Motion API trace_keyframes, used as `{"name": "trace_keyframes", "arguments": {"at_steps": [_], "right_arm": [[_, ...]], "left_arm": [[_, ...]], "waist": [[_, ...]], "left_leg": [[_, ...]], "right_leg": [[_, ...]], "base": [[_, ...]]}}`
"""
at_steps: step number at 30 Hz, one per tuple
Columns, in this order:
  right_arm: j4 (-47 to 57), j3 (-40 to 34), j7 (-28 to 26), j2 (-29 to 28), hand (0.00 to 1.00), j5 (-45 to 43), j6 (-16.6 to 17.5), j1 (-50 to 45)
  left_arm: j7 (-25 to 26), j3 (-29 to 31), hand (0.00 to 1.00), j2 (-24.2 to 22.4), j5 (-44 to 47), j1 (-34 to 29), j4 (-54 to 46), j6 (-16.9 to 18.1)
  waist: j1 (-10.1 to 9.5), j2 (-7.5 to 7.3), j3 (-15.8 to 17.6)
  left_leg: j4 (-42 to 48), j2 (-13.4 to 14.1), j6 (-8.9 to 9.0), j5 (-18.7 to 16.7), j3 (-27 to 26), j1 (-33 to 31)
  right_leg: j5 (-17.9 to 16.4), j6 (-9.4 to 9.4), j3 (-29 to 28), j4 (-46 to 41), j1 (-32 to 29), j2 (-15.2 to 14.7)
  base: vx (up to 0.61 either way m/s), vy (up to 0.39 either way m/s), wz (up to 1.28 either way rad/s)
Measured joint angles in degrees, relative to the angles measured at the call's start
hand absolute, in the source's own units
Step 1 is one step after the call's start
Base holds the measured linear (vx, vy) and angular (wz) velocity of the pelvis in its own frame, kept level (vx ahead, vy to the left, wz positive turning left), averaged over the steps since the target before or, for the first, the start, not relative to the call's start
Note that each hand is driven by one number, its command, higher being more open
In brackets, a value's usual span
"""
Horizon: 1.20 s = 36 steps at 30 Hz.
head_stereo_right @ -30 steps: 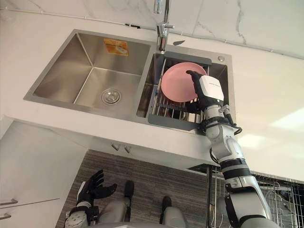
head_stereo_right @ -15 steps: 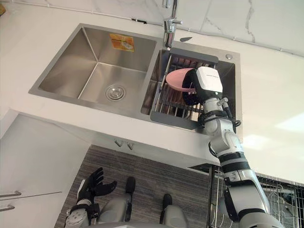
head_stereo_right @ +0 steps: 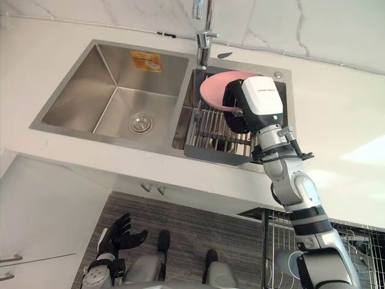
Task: Walk over to the sink, pick up the cup, carry it to the dishwasher, place the cup inside the dishwasher, then close the dishwasher door
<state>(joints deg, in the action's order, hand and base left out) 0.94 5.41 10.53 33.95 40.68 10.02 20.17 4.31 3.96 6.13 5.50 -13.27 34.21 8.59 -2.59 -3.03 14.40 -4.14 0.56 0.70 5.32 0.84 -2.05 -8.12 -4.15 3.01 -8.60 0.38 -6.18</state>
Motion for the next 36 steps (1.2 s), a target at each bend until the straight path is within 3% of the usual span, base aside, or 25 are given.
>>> {"name": "trace_keyframes", "arguments": {"at_steps": [8, 14, 19, 23, 27, 29, 32, 36], "right_arm": [[9.0, -4.7, 0.0, -0.8, 0.3, -0.1, 1.6, -10.1], [17.4, -11.5, 0.6, -4.8, 0.3, -1.2, 2.2, -19.0], [21.4, -12.9, 1.3, -5.7, 0.3, -1.3, 2.8, -23.1], [25.0, -14.5, 2.0, -6.6, 0.3, -1.9, 3.9, -24.7], [26.6, -15.9, 2.5, -6.7, 0.3, -3.5, 4.7, -24.8], [26.7, -16.3, 2.7, -6.7, 0.3, -3.5, 5.1, -24.5], [26.7, -16.4, 3.3, -6.7, 0.3, -3.6, 5.2, -24.5], [26.7, -16.4, 3.3, -6.9, 0.3, -3.5, 5.1, -24.6]], "left_arm": [[-0.5, 0.0, 0.9, 0.2, -1.0, 0.3, 2.8, -0.1], [-0.5, -0.5, 0.9, 0.2, -1.0, -0.6, 5.0, -0.2], [-0.6, -0.6, 0.9, -0.1, -1.0, -0.6, 6.5, -0.2], [-0.6, -0.4, 0.9, 0.0, -1.0, -0.1, 6.4, -0.2], [-0.5, -0.5, 0.9, -0.5, -1.0, 0.7, 6.5, -0.3], [-0.5, -0.4, 0.9, -0.5, -1.0, 0.7, 6.5, -0.3], [-0.4, -0.8, 0.9, -0.5, -1.0, 0.6, 6.8, -0.3], [-0.4, -1.0, 0.9, -1.0, -0.9, 0.3, 7.0, -0.3]], "waist": [[1.43, -0.88, -1.3], [3.55, -0.85, -4.4], [4.17, -0.56, -6.3], [5.21, -0.28, -6.3], [4.91, 0.99, -5.5], [5.12, 1.8, -5.3], [5.52, 1.88, -5.2], [6.23, 1.79, -5.1]], "left_leg": [[-0.8, 0.2, 0.04, 0.3, -2.2, 2.4], [-0.8, 0.6, 0.26, 0.1, -3.6, 4.1], [-0.8, 1.1, 0.48, -0.1, -4.8, 4.7], [2.0, 1.2, 1.08, -0.7, -3.5, 1.5], [9.3, 1.7, 1.23, -3.4, -2.4, -2.3], [11.4, 2.1, 1.39, -5.0, -2.6, -3.2], [11.2, 2.2, 1.44, -5.2, -3.7, -3.6], [12.9, 2.5, 1.02, -6.7, -8.5, -4.3]], "right_leg": [[0.0, -0.01, -2.0, 0.5, 1.2, 0.1], [0.1, 0.06, -3.2, 0.6, 2.1, 0.5], [0.6, 0.11, -4.5, 0.9, 2.2, 1.1], [1.2, 0.31, -3.2, 0.9, 1.3, 1.2], [1.8, 0.49, -2.6, 0.3, 0.6, 1.5], [1.6, 0.63, -3.7, -0.3, -0.2, 1.9], [1.7, 0.93, -7.6, -0.5, -2.7, 2.5], [4.1, -0.14, -13.8, -0.4, -5.6, 3.1]], "base": [[-0.02, -0.009, -0.13], [-0.03, -0.009, -0.11], [-0.05, -0.012, -0.14], [-0.04, -0.015, 0.17], [-0.07, -0.012, 0.06], [-0.07, 0.008, -0.22], [-0.05, 0.022, -0.56], [-0.01, 0.048, -0.88]]}}
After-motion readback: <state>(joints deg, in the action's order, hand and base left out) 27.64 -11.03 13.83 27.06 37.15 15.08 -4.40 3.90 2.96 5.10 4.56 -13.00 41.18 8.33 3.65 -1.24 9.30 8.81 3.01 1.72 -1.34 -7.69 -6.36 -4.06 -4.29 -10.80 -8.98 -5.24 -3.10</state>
